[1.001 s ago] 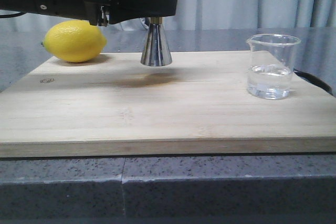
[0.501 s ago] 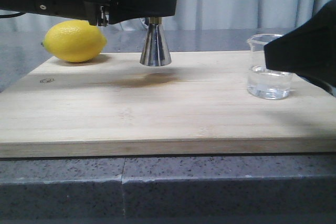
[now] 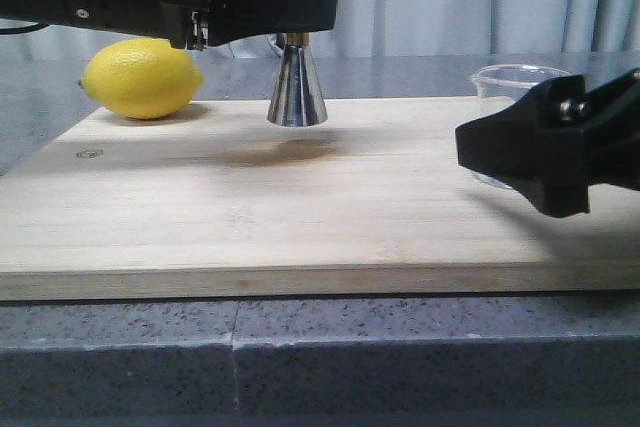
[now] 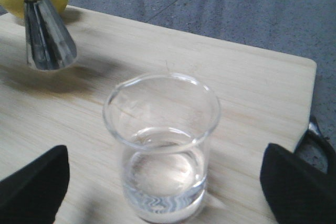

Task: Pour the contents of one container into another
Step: 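Reach the right gripper to the glass beaker and grasp it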

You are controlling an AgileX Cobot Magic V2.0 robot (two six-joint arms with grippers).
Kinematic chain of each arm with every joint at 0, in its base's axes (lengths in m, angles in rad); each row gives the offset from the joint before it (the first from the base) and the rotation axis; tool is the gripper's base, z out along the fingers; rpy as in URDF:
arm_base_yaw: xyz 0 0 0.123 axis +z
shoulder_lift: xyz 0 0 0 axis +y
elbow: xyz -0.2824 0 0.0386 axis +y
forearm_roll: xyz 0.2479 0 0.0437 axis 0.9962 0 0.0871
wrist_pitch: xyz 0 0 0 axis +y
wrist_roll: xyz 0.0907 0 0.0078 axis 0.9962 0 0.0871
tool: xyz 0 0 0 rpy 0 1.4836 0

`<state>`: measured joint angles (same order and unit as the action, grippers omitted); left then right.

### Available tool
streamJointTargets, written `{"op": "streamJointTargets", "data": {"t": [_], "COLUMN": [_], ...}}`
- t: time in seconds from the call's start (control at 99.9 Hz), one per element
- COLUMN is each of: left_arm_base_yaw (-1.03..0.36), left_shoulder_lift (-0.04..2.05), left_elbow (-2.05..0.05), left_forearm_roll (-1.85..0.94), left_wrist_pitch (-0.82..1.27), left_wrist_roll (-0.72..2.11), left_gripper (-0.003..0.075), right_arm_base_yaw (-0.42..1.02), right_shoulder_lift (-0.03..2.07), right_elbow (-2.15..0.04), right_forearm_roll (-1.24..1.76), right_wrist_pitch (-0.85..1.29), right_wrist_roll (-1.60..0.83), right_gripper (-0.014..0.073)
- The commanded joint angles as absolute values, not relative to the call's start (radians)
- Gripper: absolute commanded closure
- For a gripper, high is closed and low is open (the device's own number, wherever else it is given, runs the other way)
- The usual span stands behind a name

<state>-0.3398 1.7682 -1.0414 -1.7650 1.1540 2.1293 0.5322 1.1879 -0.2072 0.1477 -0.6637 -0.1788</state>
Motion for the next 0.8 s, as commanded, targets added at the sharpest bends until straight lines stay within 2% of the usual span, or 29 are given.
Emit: {"op": "streamJointTargets", "data": {"t": [0.0, 0.351, 0.491, 0.551, 0.671, 0.791], "left_arm_base_yaw": [-0.345, -0.345, -0.345, -0.345, -0.345, -0.345], "left_shoulder_lift": [1.727, 1.727, 1.727, 1.727, 1.727, 1.727], "left_elbow": [-1.071, -1.071, -1.071, -1.071, -1.071, -1.071], "left_forearm_roll": [-1.850, -1.850, -1.850, -1.850, -1.850, -1.850], "left_wrist_pitch": [1.257, 1.257, 1.257, 1.257, 1.257, 1.257], "left_wrist_roll": [2.119, 2.119, 2.119, 2.119, 2.119, 2.119], "left_gripper": [0.0482, 0.0482, 0.0482, 0.0482, 0.0482, 0.0482], "right_arm_base_yaw": [0.533, 0.533, 0.533, 0.533, 0.533, 0.533], "right_shoulder_lift": [1.227, 1.334, 1.333, 1.333, 1.333, 1.333], "right_elbow": [-0.229, -0.229, -0.229, -0.229, -0.229, -0.229], "right_forearm_roll": [0.145, 0.145, 0.145, 0.143, 0.143, 0.143], "right_wrist_pitch": [-0.821, -0.943, -0.943, -0.943, -0.943, -0.947], "right_wrist_roll": [-0.181, -0.180, -0.180, -0.180, -0.180, -0.180], "right_gripper": [-0.0053, -0.0034, 0.0112, 0.0218, 0.0313, 0.0337]}}
